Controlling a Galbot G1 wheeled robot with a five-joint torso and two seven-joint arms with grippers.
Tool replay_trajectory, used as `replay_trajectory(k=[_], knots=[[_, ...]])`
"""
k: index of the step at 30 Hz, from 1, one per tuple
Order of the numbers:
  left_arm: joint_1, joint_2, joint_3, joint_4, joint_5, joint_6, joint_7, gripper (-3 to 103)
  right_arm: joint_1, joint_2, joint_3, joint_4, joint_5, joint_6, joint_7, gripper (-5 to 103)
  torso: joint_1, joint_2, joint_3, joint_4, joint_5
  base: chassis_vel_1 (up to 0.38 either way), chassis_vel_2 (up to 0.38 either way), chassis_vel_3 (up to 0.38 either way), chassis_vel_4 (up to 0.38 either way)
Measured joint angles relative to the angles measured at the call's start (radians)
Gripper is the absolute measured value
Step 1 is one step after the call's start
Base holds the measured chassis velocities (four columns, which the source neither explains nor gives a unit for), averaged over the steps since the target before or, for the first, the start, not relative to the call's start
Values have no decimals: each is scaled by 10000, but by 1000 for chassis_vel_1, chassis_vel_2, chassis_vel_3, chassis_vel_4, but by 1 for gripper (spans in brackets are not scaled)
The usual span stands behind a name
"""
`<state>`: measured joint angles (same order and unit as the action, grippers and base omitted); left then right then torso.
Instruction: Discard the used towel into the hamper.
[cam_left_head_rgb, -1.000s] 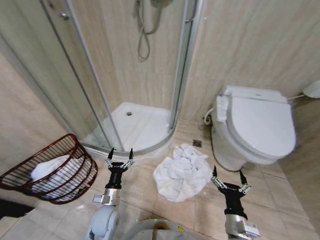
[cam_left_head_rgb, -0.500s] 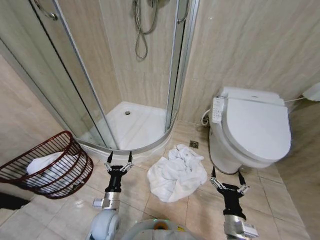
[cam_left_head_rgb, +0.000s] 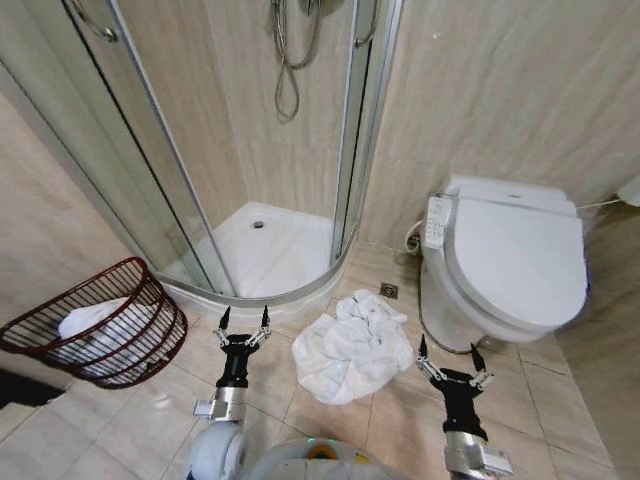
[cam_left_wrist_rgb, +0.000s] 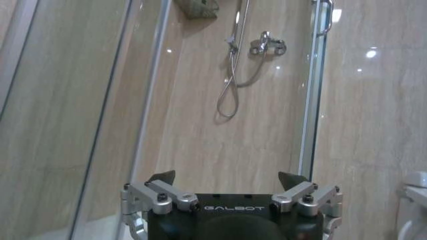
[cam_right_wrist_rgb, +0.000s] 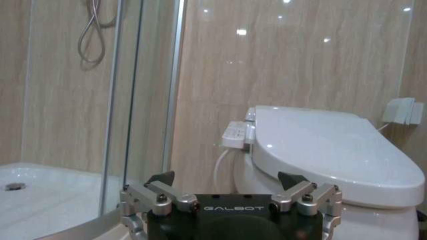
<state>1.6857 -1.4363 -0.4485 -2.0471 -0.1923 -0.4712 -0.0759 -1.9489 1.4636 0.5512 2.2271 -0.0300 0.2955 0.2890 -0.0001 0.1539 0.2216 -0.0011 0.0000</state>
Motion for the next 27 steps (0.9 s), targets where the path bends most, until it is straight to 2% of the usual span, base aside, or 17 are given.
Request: replay_trajectory(k=[12, 15, 19, 27], knots=[[78, -45, -30, -21, -23, -30, 31, 100, -16, -74, 46, -139, 6, 115, -253, 100, 0, 1, -1, 1, 0, -23, 23, 26, -20], [157, 6, -25, -137, -440, 48, 400, 100, -21, -68, 32, -165, 2, 209, -254, 100, 0, 0, 0, 1, 0, -125, 95, 117, -125], [196, 0, -8, -181, -544, 111, 594, 100, -27, -85, 43, -195, -3, 243, -253, 100, 1, 0, 2, -1, -2, -142, 124, 134, -140], [186, -35, 4, -97, -491, 52, 594, 100, -20, -111, 40, -285, -70, 201, -252, 100, 2, 0, 1, 0, -2, -28, 78, 63, -12]])
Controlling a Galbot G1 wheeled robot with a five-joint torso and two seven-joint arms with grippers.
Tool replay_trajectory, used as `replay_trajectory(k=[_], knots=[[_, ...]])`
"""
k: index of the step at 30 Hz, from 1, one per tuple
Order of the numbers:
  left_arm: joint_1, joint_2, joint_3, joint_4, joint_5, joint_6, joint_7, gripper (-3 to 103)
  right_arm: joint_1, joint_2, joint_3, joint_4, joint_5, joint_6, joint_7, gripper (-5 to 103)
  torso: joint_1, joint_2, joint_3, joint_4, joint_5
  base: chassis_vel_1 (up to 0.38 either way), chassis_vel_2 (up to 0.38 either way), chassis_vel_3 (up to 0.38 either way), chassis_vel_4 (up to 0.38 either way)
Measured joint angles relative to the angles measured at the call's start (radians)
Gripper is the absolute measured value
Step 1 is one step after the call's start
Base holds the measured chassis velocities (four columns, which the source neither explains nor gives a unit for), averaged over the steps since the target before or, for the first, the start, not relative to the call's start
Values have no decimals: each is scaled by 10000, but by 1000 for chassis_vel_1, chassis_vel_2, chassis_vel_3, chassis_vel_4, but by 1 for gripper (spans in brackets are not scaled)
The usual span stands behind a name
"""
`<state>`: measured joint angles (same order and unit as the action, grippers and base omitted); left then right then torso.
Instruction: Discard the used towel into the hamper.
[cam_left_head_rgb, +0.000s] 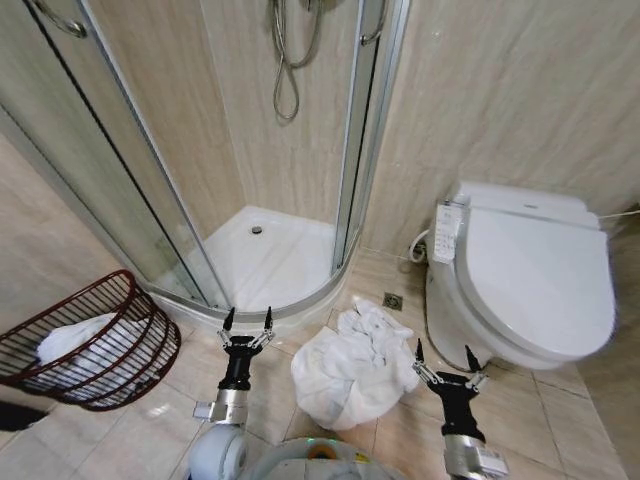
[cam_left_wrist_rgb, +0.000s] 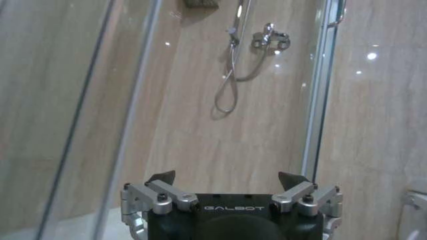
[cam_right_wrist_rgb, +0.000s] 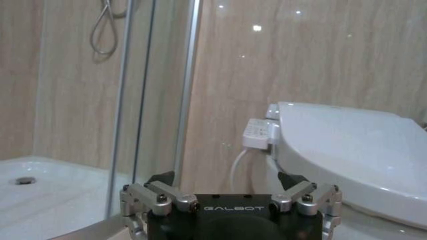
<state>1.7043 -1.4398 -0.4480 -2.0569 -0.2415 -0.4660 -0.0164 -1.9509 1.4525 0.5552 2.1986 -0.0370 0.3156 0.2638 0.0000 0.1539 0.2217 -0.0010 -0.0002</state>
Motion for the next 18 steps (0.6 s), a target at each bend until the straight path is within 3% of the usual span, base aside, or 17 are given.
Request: replay_trajectory(k=[18], knots=[[-65, -40, 92, 166, 46, -237, -287, 100, 89, -75, 87, -267, 285, 161, -193, 100, -1, 1, -2, 0, 1, -3, 18, 20, -1]])
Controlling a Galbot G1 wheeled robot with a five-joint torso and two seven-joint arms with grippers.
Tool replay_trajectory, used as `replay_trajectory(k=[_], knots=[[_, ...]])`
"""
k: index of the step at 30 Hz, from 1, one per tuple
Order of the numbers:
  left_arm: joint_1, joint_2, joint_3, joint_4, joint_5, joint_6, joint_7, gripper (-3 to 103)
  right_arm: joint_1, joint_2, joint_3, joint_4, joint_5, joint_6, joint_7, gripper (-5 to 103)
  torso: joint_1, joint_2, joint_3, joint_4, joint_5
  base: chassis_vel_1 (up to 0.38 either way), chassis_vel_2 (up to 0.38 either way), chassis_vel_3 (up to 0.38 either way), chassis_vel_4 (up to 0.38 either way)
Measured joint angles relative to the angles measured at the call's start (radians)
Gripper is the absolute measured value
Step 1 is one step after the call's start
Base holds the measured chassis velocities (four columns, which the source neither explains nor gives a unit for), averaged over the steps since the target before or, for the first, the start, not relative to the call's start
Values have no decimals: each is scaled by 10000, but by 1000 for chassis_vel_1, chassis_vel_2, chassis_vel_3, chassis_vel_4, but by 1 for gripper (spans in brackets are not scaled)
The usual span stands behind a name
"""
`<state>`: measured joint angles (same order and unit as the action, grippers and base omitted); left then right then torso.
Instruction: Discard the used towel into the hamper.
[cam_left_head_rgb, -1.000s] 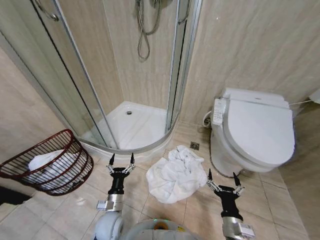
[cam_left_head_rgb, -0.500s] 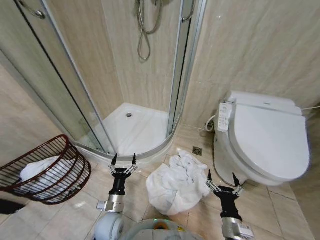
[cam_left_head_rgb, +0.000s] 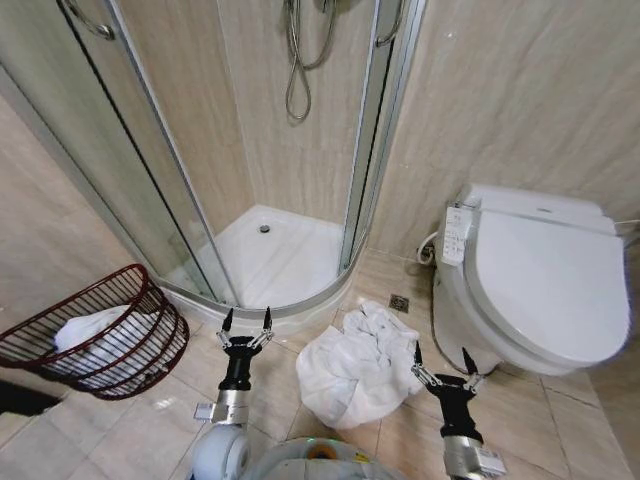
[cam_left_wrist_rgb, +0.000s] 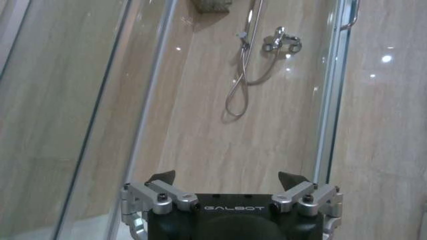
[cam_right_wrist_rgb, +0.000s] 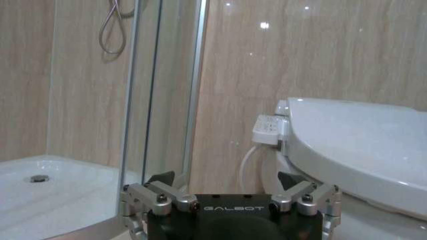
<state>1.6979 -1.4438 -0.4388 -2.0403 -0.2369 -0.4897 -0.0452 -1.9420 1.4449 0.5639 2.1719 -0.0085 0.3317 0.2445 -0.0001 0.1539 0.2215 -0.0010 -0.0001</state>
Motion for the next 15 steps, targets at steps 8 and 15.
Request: replay_trajectory(k=[8, 15], knots=[[26, 11, -10, 9, 61, 8, 37, 100, 73, 46, -52, -64, 13, 269, 133, 100, 1, -1, 4, 1, 2, -98, 106, 100, -103], [40, -3, 34, 55, 116, 38, 128, 100, 109, -41, -55, -243, 46, 250, 93, 100, 0, 0, 0, -3, 2, -12, 25, 7, -13]])
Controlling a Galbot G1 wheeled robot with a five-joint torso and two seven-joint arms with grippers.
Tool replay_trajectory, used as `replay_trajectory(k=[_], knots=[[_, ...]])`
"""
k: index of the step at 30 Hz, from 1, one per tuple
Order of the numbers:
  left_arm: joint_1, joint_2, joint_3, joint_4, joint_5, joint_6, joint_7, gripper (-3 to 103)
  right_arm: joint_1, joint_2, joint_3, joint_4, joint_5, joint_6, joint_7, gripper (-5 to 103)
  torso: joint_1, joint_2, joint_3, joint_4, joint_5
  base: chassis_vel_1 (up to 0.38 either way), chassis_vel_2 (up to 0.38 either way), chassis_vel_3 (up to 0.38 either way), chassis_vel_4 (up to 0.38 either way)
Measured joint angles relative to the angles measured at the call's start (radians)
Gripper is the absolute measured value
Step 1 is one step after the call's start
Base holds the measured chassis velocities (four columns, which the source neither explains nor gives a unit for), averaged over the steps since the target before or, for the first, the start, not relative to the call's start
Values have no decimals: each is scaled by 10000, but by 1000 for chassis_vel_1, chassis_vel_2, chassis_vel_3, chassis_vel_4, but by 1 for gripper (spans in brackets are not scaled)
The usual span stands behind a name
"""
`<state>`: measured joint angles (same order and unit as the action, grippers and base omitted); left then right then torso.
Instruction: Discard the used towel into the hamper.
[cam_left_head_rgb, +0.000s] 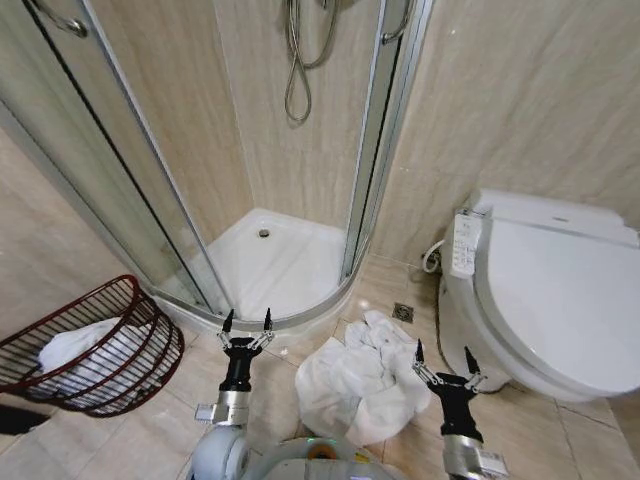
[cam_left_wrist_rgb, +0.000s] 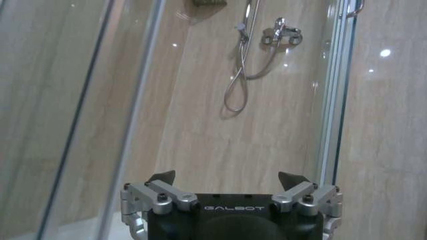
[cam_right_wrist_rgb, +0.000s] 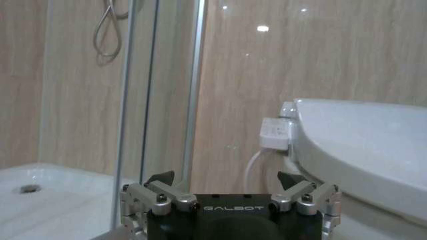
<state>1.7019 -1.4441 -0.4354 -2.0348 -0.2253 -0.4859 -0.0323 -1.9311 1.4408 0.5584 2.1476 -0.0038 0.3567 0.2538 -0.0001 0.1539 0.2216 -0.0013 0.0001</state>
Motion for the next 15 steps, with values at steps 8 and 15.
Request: replay_trajectory(k=[8, 15], knots=[[-14, -23, -57, 71, 43, -15, -13, 100, 333, -344, 21, -430, 570, -672, -450, 100, 0, 0, 0, 4, 0, 62, 24, 24, 53], [46, 75, -133, 200, 358, 157, -162, 100, 1028, -719, 135, -1284, 2932, -2679, -1137, 100, 0, 0, 1, 2, -1, 21, 29, 38, 26]])
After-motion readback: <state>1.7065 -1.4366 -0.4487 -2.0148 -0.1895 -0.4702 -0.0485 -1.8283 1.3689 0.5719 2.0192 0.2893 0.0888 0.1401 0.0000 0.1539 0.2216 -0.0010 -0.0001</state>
